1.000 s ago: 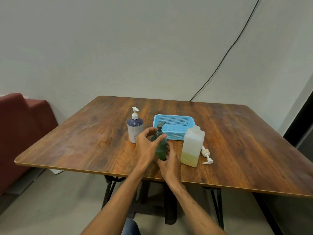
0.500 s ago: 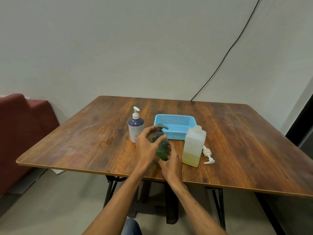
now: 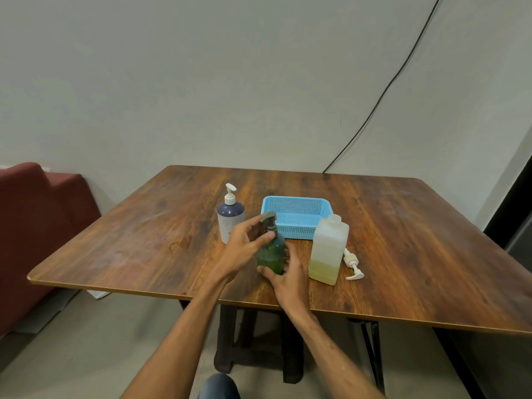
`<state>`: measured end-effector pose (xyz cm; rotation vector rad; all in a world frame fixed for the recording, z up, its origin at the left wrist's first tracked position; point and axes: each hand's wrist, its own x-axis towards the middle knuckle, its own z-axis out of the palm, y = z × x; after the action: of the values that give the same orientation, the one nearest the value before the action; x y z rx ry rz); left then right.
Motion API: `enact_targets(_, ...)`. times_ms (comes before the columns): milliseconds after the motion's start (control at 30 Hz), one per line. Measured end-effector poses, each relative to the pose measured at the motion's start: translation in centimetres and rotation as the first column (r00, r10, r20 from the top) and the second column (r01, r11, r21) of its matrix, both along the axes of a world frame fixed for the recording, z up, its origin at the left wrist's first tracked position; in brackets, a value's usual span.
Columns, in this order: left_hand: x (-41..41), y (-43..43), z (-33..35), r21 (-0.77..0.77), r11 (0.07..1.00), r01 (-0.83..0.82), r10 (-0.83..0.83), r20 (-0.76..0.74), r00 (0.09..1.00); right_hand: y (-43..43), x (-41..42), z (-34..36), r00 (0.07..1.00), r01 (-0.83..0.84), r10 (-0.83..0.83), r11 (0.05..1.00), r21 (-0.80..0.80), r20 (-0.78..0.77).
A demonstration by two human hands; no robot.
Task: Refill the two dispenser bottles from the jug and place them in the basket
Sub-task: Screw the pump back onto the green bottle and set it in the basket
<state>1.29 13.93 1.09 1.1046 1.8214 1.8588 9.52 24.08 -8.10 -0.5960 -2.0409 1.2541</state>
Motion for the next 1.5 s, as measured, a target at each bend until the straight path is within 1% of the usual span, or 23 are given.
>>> enact_targets(67,1.1,0.5,-0.4,0.058,0.986,-0.153,0.154,-0.003,0.988,-0.1,0.0,0.1,1.000,0.003,-0.003,1.000,-0.002,-0.001)
enact_targets(133,2.3,1.2,-0.9,0.113,0.942,-0.315,0.320,-0.021,0.947,-0.1,0.0,0.1,1.000,0.009,-0.009,1.000,-0.003,-0.003)
enact_targets(233,3.2,2.1,-1.5,0.173,0.892,-0.418,0.429,-0.025,0.903,-0.1,0.1,0.2,1.000,0.007,-0.007,1.000,0.004,-0.009)
enact_targets(300,3.0,2.3,-1.6,0.175,0.889,-0.423,0.433,-0.023,0.901,0.0,0.2,0.3,1.000,0.000,0.000,1.000,0.006,-0.011)
enact_targets(367,2.4,1.9,-1.4,0.134,0.918,-0.374,0.382,-0.040,0.923,0.0,0.3,0.3,1.000,-0.009,0.009,1.000,-0.006,-0.002)
enact_targets(467,1.0,0.8,-0.8,0.074,0.981,-0.180,0.184,-0.048,0.982,0.0,0.2,0.2,1.000,-0.005,0.005,1.000,-0.007,0.005)
enact_targets(533,0.3,0.4,-0.7,0.055,0.997,-0.046,0.046,-0.005,0.999,-0.1,0.1,0.1,1.000,-0.002,0.002,1.000,-0.010,0.005)
enact_targets(567,0.2,0.4,-0.8,0.054,0.998,-0.021,0.020,0.017,1.000,-0.1,0.2,0.2,1.000,-0.003,0.003,1.000,-0.015,0.004)
enact_targets(600,0.3,0.4,-1.0,0.058,0.997,-0.046,0.044,0.036,0.998,-0.1,0.2,0.2,1.000,-0.003,0.004,1.000,-0.015,0.004)
enact_targets(633,0.6,0.6,-1.3,0.069,0.991,-0.116,0.113,0.048,0.992,0.0,0.2,0.2,1.000,-0.003,0.003,1.000,-0.013,0.005)
enact_targets(733,2.2,1.6,-1.7,0.121,0.909,-0.399,0.400,0.016,0.916,0.0,0.2,0.2,1.000,0.002,-0.001,1.000,-0.011,0.010)
enact_targets(767,2.6,1.9,-1.8,0.130,0.880,-0.456,0.460,-0.003,0.888,0.0,0.2,0.2,1.000,0.001,-0.001,1.000,-0.008,0.010)
enact_targets(833,3.2,2.3,-1.7,0.133,0.852,-0.506,0.513,-0.026,0.858,0.1,0.1,0.1,1.000,0.003,-0.003,1.000,0.004,0.010)
enact_targets(933,2.6,2.1,-1.6,0.104,0.870,-0.481,0.489,-0.068,0.870,0.0,0.2,0.2,1.000,0.003,-0.003,1.000,0.005,0.014)
enact_targets(1000,1.9,1.4,-1.4,0.057,0.926,-0.374,0.378,-0.081,0.922,0.0,0.2,0.2,1.000,-0.004,0.004,1.000,-0.005,0.013)
enact_targets(1067,1.1,0.7,-0.7,0.017,0.975,-0.220,0.221,-0.058,0.974,0.0,0.2,0.1,1.000,-0.008,0.009,1.000,-0.008,0.016)
enact_targets(1133,0.2,0.2,-0.4,-0.018,0.995,-0.095,0.094,-0.032,0.995,0.0,0.2,0.1,1.000,-0.010,0.010,1.000,-0.010,0.026)
enact_targets(1167,-0.1,0.2,-0.3,-0.031,0.997,-0.072,0.071,-0.025,0.997,-0.1,0.1,0.1,1.000,-0.007,0.007,1.000,-0.014,0.027)
enact_targets(1200,0.0,0.2,-0.3,-0.030,0.996,-0.078,0.078,-0.021,0.997,-0.1,0.1,0.1,1.000,-0.003,0.003,1.000,-0.017,0.027)
enact_targets(1233,0.2,0.4,-0.4,-0.018,0.992,-0.121,0.121,-0.024,0.992,-0.2,0.1,0.2,1.000,0.002,-0.002,1.000,-0.019,0.026)
enact_targets(1333,2.0,1.3,-0.8,0.050,0.936,-0.348,0.351,-0.075,0.933,-0.3,0.1,0.1,1.000,0.012,-0.012,1.000,-0.015,0.019)
enact_targets(1400,2.8,2.0,-1.0,0.094,0.886,-0.454,0.462,-0.084,0.883,-0.2,0.1,0.1,1.000,0.002,-0.002,1.000,-0.017,0.004)
enact_targets(1500,2.9,2.3,-1.0,0.113,0.869,-0.482,0.492,-0.087,0.866,-0.1,0.1,0.1,1.000,-0.001,0.001,1.000,-0.012,-0.005)
